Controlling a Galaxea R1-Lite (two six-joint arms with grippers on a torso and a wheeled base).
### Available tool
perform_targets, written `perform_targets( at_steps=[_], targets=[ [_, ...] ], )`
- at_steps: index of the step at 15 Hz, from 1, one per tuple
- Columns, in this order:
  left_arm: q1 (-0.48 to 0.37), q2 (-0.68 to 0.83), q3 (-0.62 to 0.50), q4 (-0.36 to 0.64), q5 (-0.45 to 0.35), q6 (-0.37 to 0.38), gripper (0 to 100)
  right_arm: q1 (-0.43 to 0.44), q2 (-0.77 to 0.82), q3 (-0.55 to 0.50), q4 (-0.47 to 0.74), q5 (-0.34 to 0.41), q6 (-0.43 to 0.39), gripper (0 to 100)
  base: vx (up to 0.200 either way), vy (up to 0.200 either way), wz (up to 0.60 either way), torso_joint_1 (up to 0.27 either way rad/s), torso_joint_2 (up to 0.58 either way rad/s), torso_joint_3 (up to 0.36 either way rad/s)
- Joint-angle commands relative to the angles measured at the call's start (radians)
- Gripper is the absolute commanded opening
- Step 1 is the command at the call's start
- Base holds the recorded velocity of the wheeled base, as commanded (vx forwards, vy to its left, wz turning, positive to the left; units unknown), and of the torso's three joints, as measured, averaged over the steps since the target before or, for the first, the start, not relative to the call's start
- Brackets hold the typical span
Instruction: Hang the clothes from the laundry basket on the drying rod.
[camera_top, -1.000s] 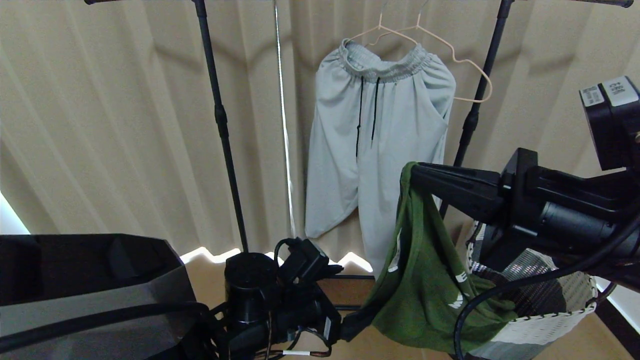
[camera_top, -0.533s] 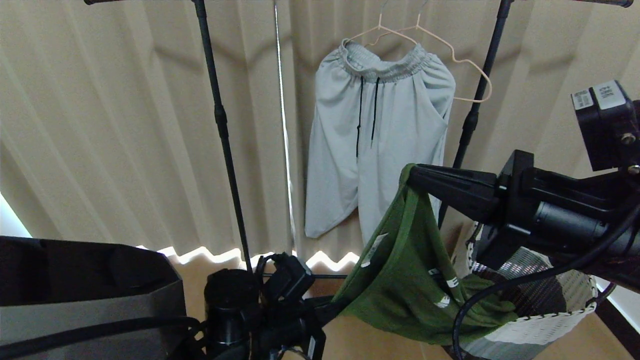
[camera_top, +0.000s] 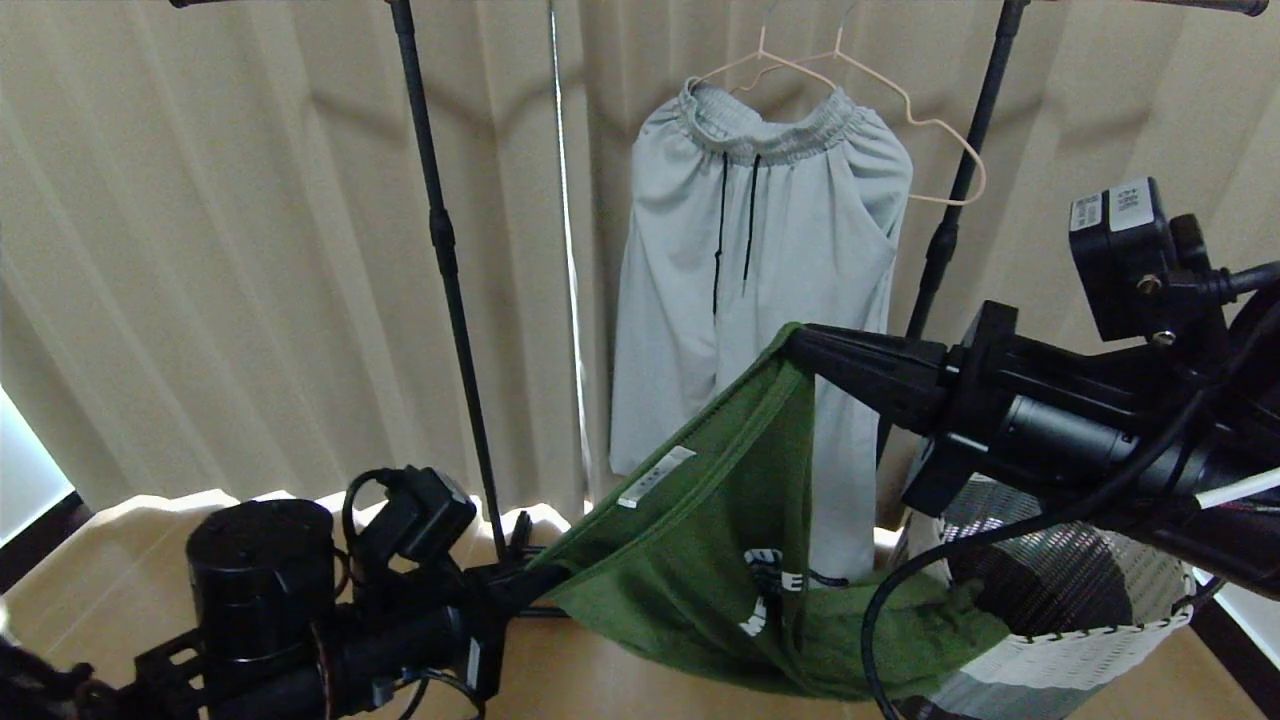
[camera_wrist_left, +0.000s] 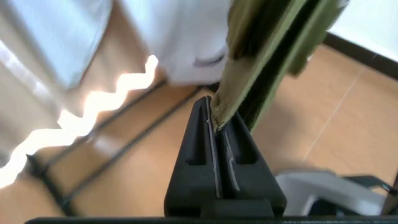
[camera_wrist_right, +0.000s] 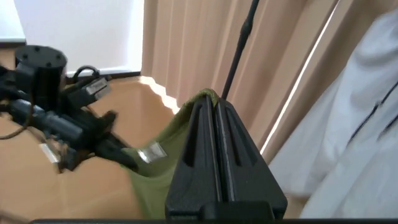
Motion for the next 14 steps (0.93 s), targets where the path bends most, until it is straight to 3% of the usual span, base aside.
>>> perform_targets(
  at_steps=[1,2,3,4,6,9,14],
  targets=[
    [0.102,-0.459,-0.302,0.652,0.000,0.000,0,-0.019,0.018,-0.004,-0.002,-0.002,-0.002,0,0.000,0.000,0.00,0.000,0.00,0.000],
    [0.109,-0.510,-0.391,0.802,0.000,-0.003,0,-0.029,0.016,-0.004,-0.002,-0.002,-0.002,0,0.000,0.000,0.00,0.000,0.00,0.000],
    [0.119,-0.572,-0.624,1.149,-0.002,-0.027,0,-0.062,0.015,-0.013,-0.003,-0.004,-0.003,0,0.000,0.000,0.00,0.000,0.00,0.000],
    [0.119,-0.574,-0.730,1.250,0.001,-0.053,0,-0.086,0.013,-0.022,-0.006,-0.004,-0.003,0,0.000,0.000,0.00,0.000,0.00,0.000],
    [0.116,-0.556,-0.848,1.255,0.001,-0.066,0,-0.161,0.013,-0.062,-0.006,-0.005,-0.006,0,0.000,0.000,0.00,0.000,0.00,0.000],
    [0.076,-0.494,-0.934,1.175,0.001,-0.058,0,-0.230,0.009,-0.188,0.017,-0.002,-0.005,0,0.000,0.000,0.00,0.000,0.00,0.000],
    [0.029,-0.444,-0.914,1.131,0.004,-0.052,0,-0.236,-0.094,-0.246,0.224,-0.002,-0.005,0,0.000,0.000,0.00,0.000,0.00,0.000]
  ],
)
